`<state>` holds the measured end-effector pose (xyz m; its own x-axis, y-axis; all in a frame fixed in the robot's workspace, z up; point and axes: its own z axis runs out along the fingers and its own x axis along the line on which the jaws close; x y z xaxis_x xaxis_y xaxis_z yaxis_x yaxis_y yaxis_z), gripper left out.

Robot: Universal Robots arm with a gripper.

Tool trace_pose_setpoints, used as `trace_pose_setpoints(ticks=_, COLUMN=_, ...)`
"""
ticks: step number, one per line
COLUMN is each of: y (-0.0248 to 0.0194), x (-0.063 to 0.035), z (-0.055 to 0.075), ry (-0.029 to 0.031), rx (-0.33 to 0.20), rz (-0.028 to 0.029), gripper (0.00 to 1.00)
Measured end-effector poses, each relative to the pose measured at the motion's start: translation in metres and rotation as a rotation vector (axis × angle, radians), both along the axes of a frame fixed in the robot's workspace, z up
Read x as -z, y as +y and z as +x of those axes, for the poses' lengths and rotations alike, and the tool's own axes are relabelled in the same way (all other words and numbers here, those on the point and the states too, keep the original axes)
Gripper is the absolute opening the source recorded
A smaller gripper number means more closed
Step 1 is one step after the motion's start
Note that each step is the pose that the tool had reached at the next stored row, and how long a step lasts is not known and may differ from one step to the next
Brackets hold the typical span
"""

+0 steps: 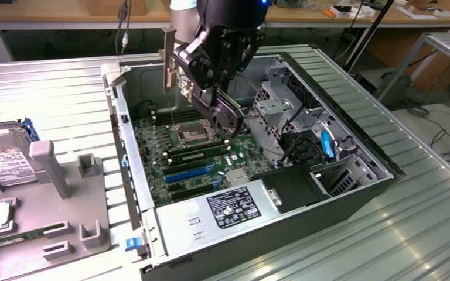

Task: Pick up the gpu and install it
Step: 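Insert the gpu into the slot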

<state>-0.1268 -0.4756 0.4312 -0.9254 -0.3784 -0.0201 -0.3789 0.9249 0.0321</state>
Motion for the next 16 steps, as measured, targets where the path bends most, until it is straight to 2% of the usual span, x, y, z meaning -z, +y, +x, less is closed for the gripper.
trace_pose_setpoints(ticks=16, y=0.0, x=0.0, z=0.0, ry=0.0, rx=-0.123, rz=0.0, gripper=0.27)
